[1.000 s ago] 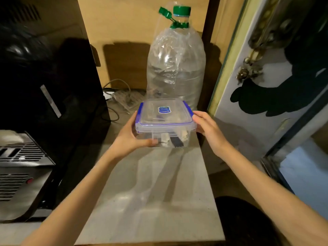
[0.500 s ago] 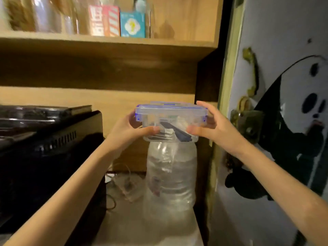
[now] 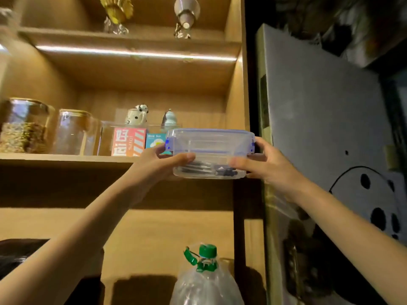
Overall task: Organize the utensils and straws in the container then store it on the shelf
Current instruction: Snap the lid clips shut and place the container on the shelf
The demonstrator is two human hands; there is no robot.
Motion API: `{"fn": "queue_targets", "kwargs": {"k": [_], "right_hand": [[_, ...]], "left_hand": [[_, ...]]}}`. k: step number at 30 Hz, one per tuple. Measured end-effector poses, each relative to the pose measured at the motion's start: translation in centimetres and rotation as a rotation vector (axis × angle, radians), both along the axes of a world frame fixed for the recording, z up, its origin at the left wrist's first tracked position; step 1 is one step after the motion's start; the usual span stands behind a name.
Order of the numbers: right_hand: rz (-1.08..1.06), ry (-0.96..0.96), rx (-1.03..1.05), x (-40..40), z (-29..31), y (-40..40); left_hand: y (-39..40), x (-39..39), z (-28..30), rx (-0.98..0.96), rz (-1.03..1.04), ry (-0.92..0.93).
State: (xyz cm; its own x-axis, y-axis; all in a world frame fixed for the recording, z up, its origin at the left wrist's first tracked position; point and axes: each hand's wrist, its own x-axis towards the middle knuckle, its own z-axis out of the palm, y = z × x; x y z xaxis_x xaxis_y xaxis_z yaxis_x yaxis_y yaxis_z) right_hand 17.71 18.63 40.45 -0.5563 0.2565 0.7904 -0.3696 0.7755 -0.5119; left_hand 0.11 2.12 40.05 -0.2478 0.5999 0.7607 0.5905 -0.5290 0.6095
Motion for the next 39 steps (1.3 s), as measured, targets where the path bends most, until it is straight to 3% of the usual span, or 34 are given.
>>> {"fn": "queue_targets", "kwargs": {"k": [13, 20, 31, 39], "right_hand": [[-0.043, 0.071, 0.052, -2.6, 8.0, 3.6], [-0.077, 0.024, 0.046, -6.1, 8.7, 7.4], [-0.142, 0.107, 0.042, -11.3, 7.1, 12.1], [-0.272, 0.254, 0.151, -13.3, 6.1, 14.1]], "left_hand": [[5.0, -3.1, 8.4, 0.064, -0.013, 0.025], [8.6, -6.7, 9.8, -0.002, 0.02, 0.036], [13.4, -11.5, 8.9, -0.075, 0.185, 0.073], [15.7, -12.1, 7.2, 0.207, 0.504, 0.131]]}}
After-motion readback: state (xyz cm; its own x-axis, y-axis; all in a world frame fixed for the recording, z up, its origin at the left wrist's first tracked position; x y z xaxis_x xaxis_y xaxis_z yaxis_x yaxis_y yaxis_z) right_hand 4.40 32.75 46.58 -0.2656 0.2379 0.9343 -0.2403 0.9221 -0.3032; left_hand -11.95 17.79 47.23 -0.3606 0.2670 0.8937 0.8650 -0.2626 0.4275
